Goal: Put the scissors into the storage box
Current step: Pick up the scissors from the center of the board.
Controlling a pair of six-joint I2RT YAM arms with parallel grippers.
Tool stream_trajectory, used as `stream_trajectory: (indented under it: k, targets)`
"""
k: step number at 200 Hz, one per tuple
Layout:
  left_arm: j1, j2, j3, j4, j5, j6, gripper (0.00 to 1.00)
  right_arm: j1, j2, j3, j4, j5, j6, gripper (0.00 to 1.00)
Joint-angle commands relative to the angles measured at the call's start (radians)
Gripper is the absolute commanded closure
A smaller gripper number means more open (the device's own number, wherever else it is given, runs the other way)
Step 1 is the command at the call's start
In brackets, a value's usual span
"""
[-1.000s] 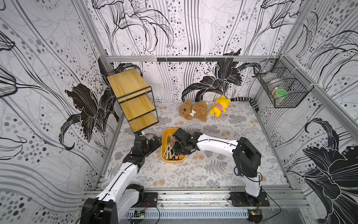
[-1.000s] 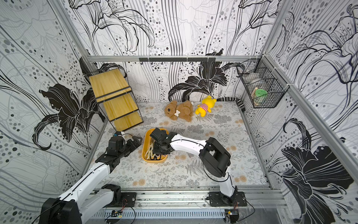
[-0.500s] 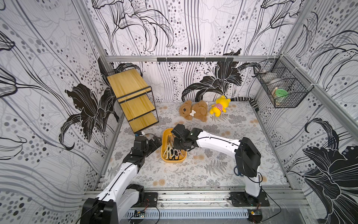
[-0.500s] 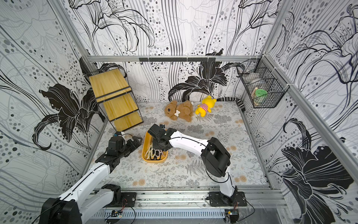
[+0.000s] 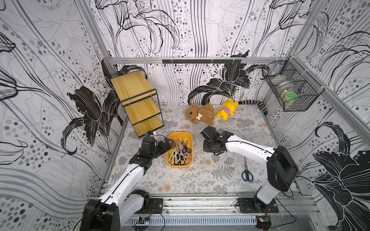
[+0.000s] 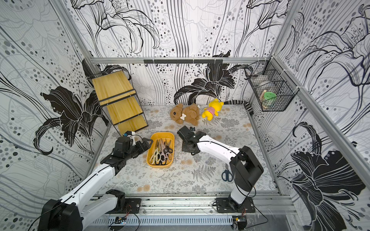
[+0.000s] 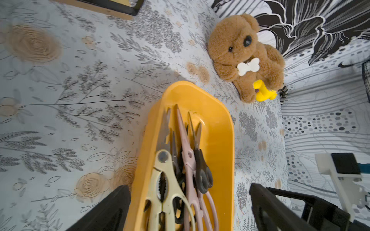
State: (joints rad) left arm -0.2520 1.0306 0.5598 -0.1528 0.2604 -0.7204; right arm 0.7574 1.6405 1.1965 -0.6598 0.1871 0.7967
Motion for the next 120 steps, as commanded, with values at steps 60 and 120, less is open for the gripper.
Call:
stream_trajectory:
  k: [60, 120]
  targets:
    - [-0.289, 0.153, 0.158, -0.047, -0.186, 0.05, 0.03, -0.243, -0.346, -0.41, -0.104, 0.07, -0.037, 0.74]
    - [-0.367, 0.175, 0.169, -0.051, -0.254, 0.036, 0.03, -0.352, -0.455, -0.615, -0.084, 0.002, -0.016, 0.75]
